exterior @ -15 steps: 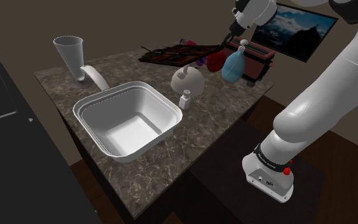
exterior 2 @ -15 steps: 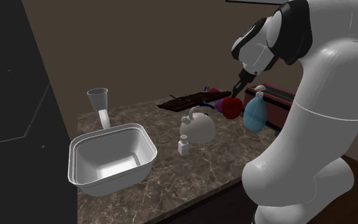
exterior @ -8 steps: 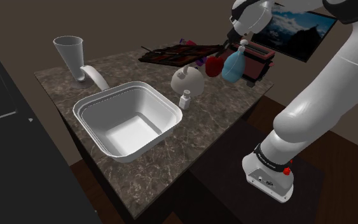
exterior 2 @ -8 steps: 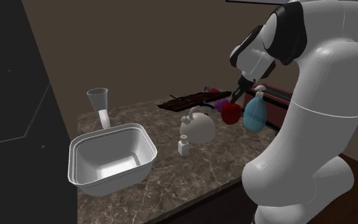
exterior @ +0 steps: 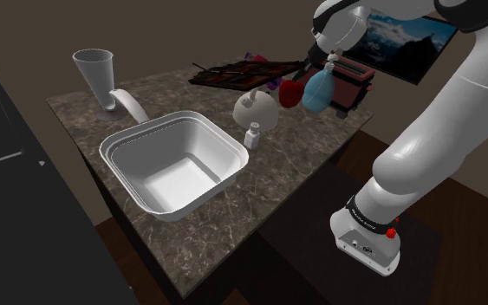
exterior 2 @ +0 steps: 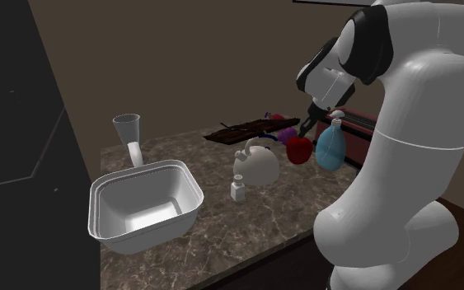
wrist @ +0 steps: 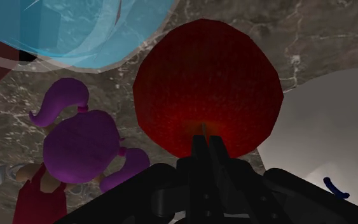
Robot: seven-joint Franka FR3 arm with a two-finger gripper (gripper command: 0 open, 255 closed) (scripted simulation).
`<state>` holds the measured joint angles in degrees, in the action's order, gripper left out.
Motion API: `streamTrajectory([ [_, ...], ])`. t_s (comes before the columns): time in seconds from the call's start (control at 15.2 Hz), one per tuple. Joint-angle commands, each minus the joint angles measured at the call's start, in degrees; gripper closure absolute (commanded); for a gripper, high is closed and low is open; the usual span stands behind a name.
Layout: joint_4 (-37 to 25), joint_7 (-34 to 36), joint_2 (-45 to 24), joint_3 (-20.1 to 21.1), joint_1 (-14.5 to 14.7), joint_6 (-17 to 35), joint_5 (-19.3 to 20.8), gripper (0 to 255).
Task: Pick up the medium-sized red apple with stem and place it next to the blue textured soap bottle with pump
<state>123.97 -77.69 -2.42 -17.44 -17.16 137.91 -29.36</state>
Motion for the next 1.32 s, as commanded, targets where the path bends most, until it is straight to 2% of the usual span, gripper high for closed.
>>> streamTrajectory([
  [0.0, 0.0, 0.0, 0.0, 0.0, 0.0, 0.0, 0.0, 255],
  [0.07, 0.0, 0.0, 0.0, 0.0, 0.0, 0.0, 0.0, 255],
  [0.13, 0.0, 0.0, 0.0, 0.0, 0.0, 0.0, 0.0, 0],
  [0.46, 0.0, 0.0, 0.0, 0.0, 0.0, 0.0, 0.0, 0],
  [0.73, -0.7, 2.8, 5.3, -1.0, -0.9, -5.4, 4.4, 0],
  [1.25, -0.7, 2.8, 5.3, -1.0, -0.9, -5.4, 4.4, 0],
])
